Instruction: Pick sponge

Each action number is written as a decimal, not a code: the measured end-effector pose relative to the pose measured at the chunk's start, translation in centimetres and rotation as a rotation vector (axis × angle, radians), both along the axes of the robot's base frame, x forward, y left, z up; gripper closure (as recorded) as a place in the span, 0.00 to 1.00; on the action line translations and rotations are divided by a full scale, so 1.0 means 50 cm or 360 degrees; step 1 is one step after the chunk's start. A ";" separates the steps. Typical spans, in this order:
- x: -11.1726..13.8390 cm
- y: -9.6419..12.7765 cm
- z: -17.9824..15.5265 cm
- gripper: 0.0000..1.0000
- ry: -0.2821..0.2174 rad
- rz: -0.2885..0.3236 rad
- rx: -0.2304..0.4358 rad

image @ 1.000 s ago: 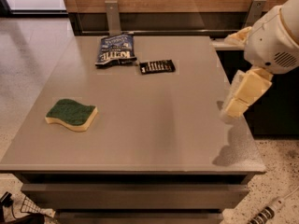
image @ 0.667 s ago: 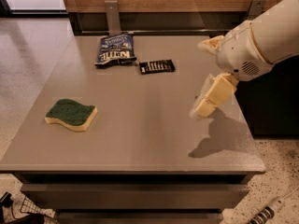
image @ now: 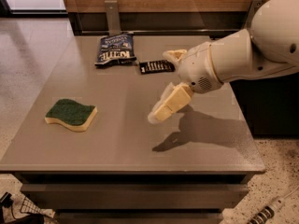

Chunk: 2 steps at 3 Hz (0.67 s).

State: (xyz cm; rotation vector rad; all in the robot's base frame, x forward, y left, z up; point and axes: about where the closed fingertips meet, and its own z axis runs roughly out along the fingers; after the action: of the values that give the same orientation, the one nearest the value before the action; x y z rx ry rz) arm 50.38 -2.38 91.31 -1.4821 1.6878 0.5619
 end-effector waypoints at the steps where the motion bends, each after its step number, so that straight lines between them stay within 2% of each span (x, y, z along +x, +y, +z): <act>1: 0.004 0.053 -0.008 0.00 -0.0044 -0.0019 0.0127; 2: 0.008 0.081 -0.029 0.00 -0.0039 -0.0028 0.0129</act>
Offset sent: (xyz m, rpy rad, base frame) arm 0.0015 0.0198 -0.0064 0.0667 -0.0168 -0.0102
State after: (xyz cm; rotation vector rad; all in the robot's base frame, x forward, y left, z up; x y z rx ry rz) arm 50.77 1.65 89.86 -1.4098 1.6386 0.5935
